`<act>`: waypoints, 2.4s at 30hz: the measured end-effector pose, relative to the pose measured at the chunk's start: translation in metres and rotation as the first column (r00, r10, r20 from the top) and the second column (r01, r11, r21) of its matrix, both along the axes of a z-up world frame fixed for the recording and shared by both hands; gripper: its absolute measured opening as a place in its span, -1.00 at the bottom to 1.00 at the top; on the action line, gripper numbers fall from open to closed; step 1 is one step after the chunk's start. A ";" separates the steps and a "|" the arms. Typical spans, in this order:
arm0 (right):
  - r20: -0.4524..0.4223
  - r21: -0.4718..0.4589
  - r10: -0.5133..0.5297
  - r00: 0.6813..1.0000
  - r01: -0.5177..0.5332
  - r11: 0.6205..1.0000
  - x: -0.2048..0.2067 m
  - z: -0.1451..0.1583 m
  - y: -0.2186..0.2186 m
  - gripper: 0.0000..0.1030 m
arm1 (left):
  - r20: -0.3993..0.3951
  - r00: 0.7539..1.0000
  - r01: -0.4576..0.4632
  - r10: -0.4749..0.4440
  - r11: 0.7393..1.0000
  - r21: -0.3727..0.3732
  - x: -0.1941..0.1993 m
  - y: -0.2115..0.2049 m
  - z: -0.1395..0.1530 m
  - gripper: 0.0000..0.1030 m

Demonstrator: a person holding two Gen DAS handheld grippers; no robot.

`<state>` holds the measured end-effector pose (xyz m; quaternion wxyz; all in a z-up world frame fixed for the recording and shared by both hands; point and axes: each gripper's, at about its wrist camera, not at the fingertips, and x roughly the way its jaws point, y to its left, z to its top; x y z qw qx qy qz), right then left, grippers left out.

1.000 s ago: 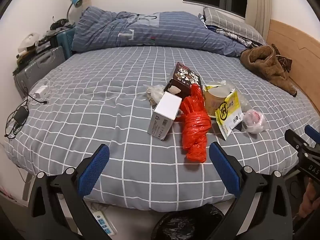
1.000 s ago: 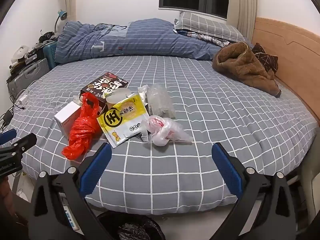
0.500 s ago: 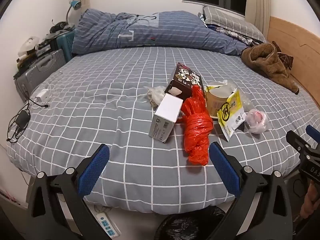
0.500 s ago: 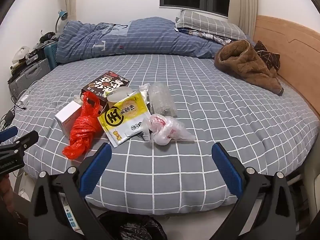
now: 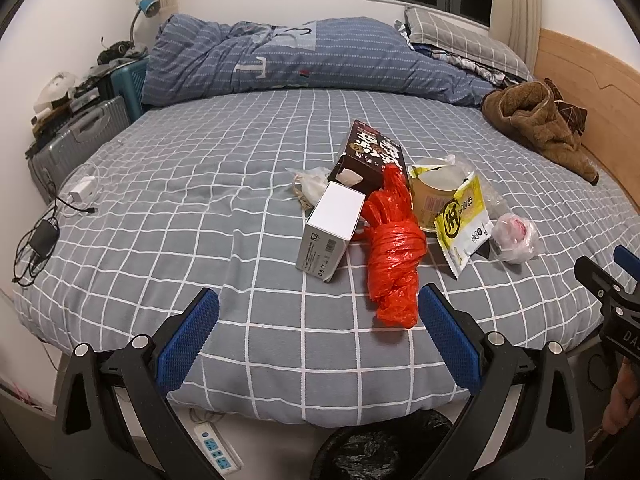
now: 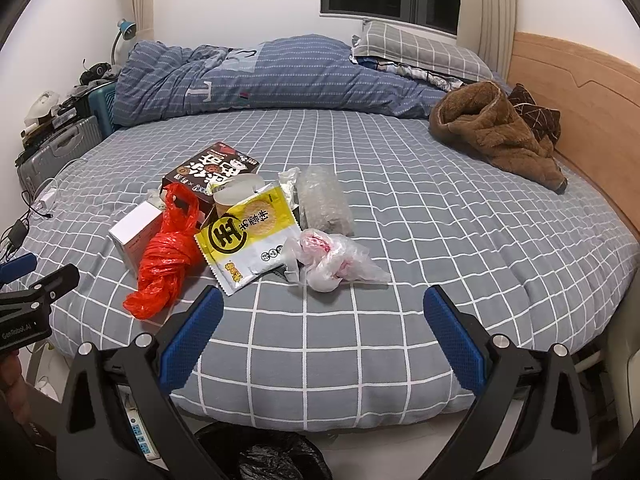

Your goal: Collect trash

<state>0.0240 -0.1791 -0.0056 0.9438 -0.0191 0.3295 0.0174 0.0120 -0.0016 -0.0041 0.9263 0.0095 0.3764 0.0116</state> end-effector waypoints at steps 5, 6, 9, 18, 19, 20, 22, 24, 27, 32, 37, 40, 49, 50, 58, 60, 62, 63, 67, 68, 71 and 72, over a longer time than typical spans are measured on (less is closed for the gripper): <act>-0.001 -0.001 0.001 1.000 -0.001 1.000 0.000 0.000 0.000 0.86 | -0.005 1.000 -0.004 0.004 1.000 -0.002 0.001 0.001 -0.001 0.89; -0.001 0.000 0.001 1.000 -0.001 1.000 0.001 0.000 -0.001 0.86 | -0.007 1.000 -0.004 0.004 1.000 -0.005 0.002 0.001 -0.001 0.89; 0.000 -0.001 0.000 1.000 0.000 1.000 0.000 0.000 0.000 0.86 | -0.012 1.000 -0.003 0.003 1.000 -0.004 0.003 0.001 -0.002 0.89; 0.002 -0.001 0.000 1.000 0.000 1.000 0.002 0.000 -0.001 0.86 | -0.009 1.000 0.000 0.000 1.000 -0.003 0.003 -0.001 -0.001 0.89; 0.002 -0.001 0.000 1.000 0.000 1.000 0.002 0.000 -0.001 0.86 | -0.011 1.000 0.002 -0.002 1.000 -0.008 0.003 0.000 0.000 0.89; 0.002 -0.001 0.000 1.000 0.000 1.000 0.001 0.000 -0.001 0.86 | -0.013 1.000 0.003 -0.003 1.000 -0.013 0.003 0.000 0.000 0.89; 0.001 -0.002 0.001 1.000 -0.001 1.000 0.001 0.000 -0.001 0.86 | -0.012 1.000 0.003 -0.003 1.000 -0.011 0.003 -0.001 0.000 0.89; 0.002 -0.002 0.001 1.000 -0.001 1.000 0.001 0.000 -0.001 0.86 | -0.010 1.000 0.003 -0.004 1.000 -0.009 0.003 -0.001 0.000 0.89; 0.002 -0.002 0.000 1.000 0.000 1.000 0.001 0.000 0.000 0.86 | -0.011 1.000 0.004 -0.004 1.000 -0.009 0.003 -0.001 0.000 0.89; 0.002 -0.001 0.000 1.000 0.000 1.000 0.001 0.000 0.000 0.86 | -0.010 1.000 0.003 -0.003 1.000 -0.010 0.002 -0.001 0.000 0.89; 0.002 -0.002 0.000 1.000 0.000 1.000 0.001 0.000 0.001 0.86 | -0.011 1.000 0.004 -0.004 1.000 -0.010 0.003 -0.001 0.000 0.89; 0.002 -0.002 0.000 1.000 0.000 1.000 0.001 0.000 0.001 0.86 | -0.013 1.000 0.002 -0.002 1.000 -0.010 0.003 0.000 0.000 0.89; 0.002 -0.003 -0.001 1.000 0.001 1.000 0.001 0.000 0.001 0.86 | -0.016 1.000 0.000 0.000 1.000 -0.010 0.003 0.001 0.001 0.89; 0.003 -0.002 -0.001 1.000 0.001 1.000 0.001 0.000 0.000 0.86 | -0.015 1.000 0.000 0.000 1.000 -0.010 0.003 0.001 0.001 0.89; -0.001 -0.002 -0.001 1.000 0.001 1.000 0.002 0.000 0.001 0.86 | -0.016 1.000 -0.002 0.001 1.000 -0.007 0.003 0.001 0.000 0.89; -0.003 -0.002 -0.002 1.000 0.002 1.000 0.004 -0.001 0.001 0.86 | -0.017 1.000 -0.003 0.002 1.000 -0.005 0.005 0.001 0.000 0.89; -0.004 -0.008 0.006 1.000 -0.006 1.000 0.008 -0.004 0.003 0.86 | -0.020 1.000 -0.005 0.005 1.000 -0.004 0.009 0.000 -0.003 0.89; -0.006 -0.023 0.006 1.000 -0.007 1.000 0.013 -0.006 0.005 0.86 | -0.023 1.000 -0.008 0.008 1.000 -0.005 0.012 0.001 -0.004 0.89; -0.020 -0.032 -0.014 1.000 0.013 0.999 0.031 -0.013 0.000 0.86 | -0.037 0.999 -0.018 0.018 1.000 0.000 0.030 0.001 -0.012 0.89; -0.024 -0.030 -0.020 1.000 0.019 0.999 0.036 -0.015 -0.002 0.86 | -0.039 0.999 -0.019 0.019 1.000 0.001 0.033 0.001 -0.014 0.89; -0.030 -0.050 -0.026 0.999 0.025 0.998 0.052 -0.019 -0.006 0.86 | -0.048 0.999 -0.019 0.020 1.000 0.015 0.047 0.000 -0.022 0.89; -0.033 -0.052 -0.028 0.999 0.026 0.998 0.056 -0.021 -0.007 0.86 | -0.052 0.998 -0.017 0.018 1.000 0.015 0.052 0.001 -0.025 0.89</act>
